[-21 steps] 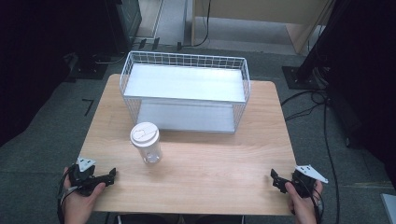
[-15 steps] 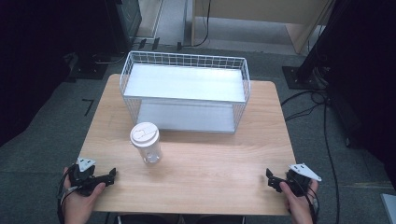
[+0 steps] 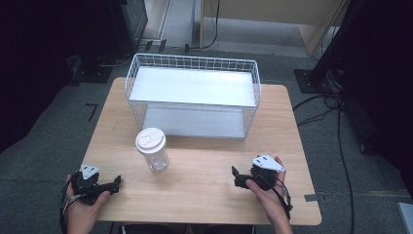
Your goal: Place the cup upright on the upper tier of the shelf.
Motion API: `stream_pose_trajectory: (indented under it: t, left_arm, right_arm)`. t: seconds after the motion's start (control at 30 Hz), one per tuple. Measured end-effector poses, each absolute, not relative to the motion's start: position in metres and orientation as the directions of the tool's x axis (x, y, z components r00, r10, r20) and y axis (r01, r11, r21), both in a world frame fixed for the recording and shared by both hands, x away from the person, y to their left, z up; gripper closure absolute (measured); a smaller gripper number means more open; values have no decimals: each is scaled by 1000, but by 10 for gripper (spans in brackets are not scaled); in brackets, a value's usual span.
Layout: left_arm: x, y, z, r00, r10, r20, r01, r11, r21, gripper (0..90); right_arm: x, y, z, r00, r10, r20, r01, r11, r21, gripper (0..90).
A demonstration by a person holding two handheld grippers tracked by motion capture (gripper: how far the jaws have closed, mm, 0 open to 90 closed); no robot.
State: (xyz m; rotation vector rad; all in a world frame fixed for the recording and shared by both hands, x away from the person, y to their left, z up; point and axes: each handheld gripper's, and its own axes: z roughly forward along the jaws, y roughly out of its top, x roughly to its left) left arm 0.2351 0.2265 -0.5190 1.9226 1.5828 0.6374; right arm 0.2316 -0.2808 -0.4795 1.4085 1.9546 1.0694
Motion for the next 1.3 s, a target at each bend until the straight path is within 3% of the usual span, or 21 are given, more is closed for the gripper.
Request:
stream_pose_trajectory:
  t: [0.4, 1.0, 1.3]
  left_arm:
    - [235, 226, -519, 188, 982, 8, 714, -142, 685, 0]
    - [235, 226, -519, 187, 982, 8, 714, -142, 686, 0]
    - [235, 227, -519, 189, 982, 9, 714, -143, 685, 0]
  right_arm:
    - [251, -206, -465, -446, 894, 31, 505, 223, 834, 0]
    - [256, -155, -455, -518, 854, 38, 461, 241, 854, 0]
    - [255, -129, -453, -565, 820, 93, 433, 198, 879, 0]
